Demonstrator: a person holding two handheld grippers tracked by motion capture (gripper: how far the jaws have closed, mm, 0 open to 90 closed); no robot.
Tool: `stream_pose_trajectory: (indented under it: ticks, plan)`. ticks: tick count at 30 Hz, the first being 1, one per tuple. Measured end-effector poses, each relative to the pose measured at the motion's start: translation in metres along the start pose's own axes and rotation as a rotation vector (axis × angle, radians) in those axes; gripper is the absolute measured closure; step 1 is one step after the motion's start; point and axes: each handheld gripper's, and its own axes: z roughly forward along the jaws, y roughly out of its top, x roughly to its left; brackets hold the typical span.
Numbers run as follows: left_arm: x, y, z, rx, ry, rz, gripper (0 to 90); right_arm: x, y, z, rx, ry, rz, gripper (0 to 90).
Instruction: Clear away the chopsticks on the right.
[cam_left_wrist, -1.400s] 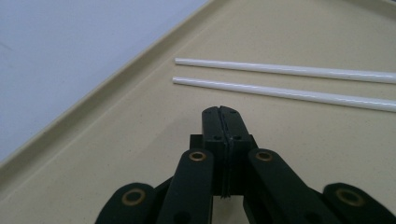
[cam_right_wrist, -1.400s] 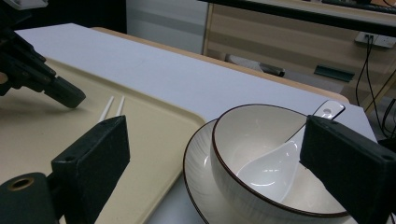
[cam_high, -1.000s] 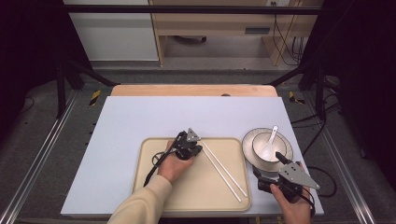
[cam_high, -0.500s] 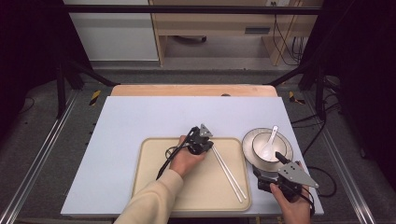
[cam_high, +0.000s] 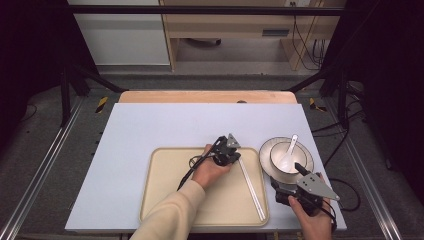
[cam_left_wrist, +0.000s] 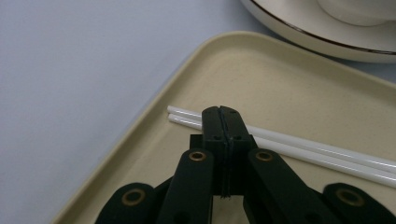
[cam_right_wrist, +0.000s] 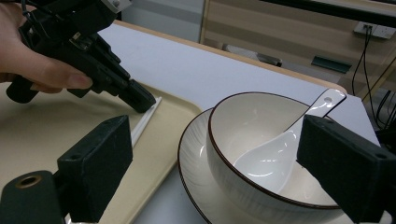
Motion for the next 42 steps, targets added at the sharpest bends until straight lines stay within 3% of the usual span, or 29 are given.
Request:
stream_pose_trajectory:
  ticks: [3,11,17,21,25,29,33,36,40,42]
  plan:
    - [-0.006,0.003,0.002,0.009,-0.011,0.027,89.6,0.000,0.000,0.000,0.004,0.000,0.004,10.6]
    - [-0.018,0.008,0.008,-0.007,-0.044,0.034,89.6,0.000,0.000,0.001,0.006,0.001,0.000,10.7]
    - [-0.024,0.012,0.010,0.009,-0.056,0.081,89.5,0.000,-0.001,0.001,0.011,0.003,0.003,10.7]
    - [-0.024,0.012,0.011,0.003,-0.065,0.084,89.5,0.001,-0.001,0.002,0.015,0.004,0.002,10.7]
    - [-0.026,0.012,0.013,-0.021,-0.079,0.061,89.4,0.001,0.000,0.002,0.015,0.006,0.000,10.7]
    - [-0.027,0.012,0.012,-0.009,-0.080,0.075,89.4,0.002,0.000,0.002,0.017,0.006,-0.005,10.7]
    - [-0.030,0.009,0.007,-0.028,-0.076,0.072,89.5,0.001,0.001,0.000,0.000,-0.007,0.002,11.5]
    - [-0.029,0.005,0.000,-0.035,-0.073,0.072,89.6,0.003,0.001,0.000,0.002,0.010,0.004,11.0]
    - [-0.027,-0.003,-0.016,-0.052,-0.066,0.068,89.6,0.011,0.005,0.001,0.003,0.035,0.002,10.6]
    - [-0.023,-0.011,-0.033,-0.071,-0.055,0.060,89.6,0.018,0.008,0.002,-0.002,0.050,-0.003,10.3]
